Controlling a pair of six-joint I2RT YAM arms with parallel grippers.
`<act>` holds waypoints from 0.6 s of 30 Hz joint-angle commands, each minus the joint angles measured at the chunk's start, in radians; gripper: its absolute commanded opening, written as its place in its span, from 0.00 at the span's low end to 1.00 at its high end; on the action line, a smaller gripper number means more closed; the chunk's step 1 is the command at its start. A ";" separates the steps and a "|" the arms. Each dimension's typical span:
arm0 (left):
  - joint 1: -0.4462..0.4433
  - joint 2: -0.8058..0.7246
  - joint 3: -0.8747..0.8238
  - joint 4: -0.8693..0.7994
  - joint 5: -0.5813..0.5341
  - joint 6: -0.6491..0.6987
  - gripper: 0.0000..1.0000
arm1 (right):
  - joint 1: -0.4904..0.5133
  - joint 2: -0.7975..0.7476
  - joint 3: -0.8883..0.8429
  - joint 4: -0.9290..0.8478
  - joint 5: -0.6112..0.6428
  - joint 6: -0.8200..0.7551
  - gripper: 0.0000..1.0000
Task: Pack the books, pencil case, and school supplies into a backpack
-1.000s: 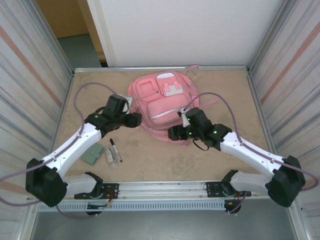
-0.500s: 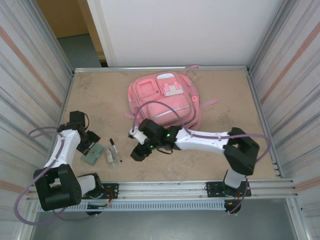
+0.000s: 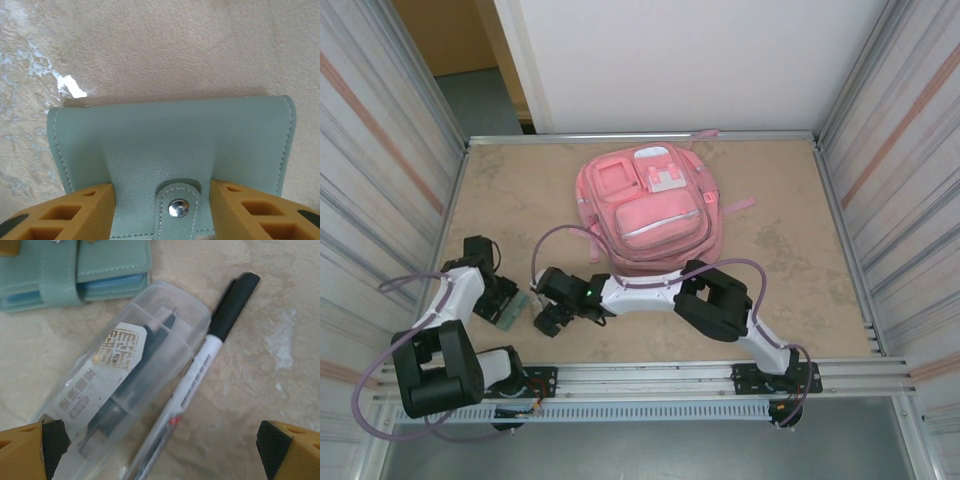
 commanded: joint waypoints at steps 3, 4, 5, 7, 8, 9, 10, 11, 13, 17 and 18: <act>-0.126 0.027 -0.107 0.054 0.094 -0.108 0.51 | 0.010 0.090 0.078 -0.084 0.199 0.043 0.99; -0.163 0.024 -0.106 0.046 0.089 -0.132 0.52 | 0.005 0.089 0.074 -0.098 0.231 0.059 0.99; -0.203 0.020 -0.098 0.030 0.070 -0.152 0.51 | -0.007 0.080 0.057 -0.107 0.256 0.081 0.99; -0.262 0.009 -0.096 0.030 0.077 -0.194 0.51 | -0.044 0.050 0.010 -0.122 0.262 0.137 1.00; -0.288 0.007 -0.097 0.040 0.088 -0.212 0.51 | -0.071 0.028 -0.028 -0.120 0.249 0.169 1.00; -0.310 0.007 -0.098 0.046 0.098 -0.230 0.51 | -0.094 0.009 -0.064 -0.114 0.240 0.191 1.00; -0.337 0.008 -0.094 0.047 0.100 -0.247 0.51 | -0.120 -0.011 -0.102 -0.109 0.233 0.213 0.99; -0.363 0.010 -0.087 0.047 0.097 -0.264 0.51 | -0.141 -0.029 -0.134 -0.105 0.229 0.225 0.99; -0.442 0.022 -0.068 0.044 0.081 -0.299 0.51 | -0.179 -0.062 -0.197 -0.098 0.225 0.232 0.99; -0.539 0.059 -0.036 0.041 0.081 -0.350 0.51 | -0.242 -0.124 -0.267 -0.099 0.219 0.227 0.99; -0.557 0.067 -0.030 0.042 0.084 -0.361 0.51 | -0.255 -0.141 -0.277 -0.100 0.210 0.222 0.99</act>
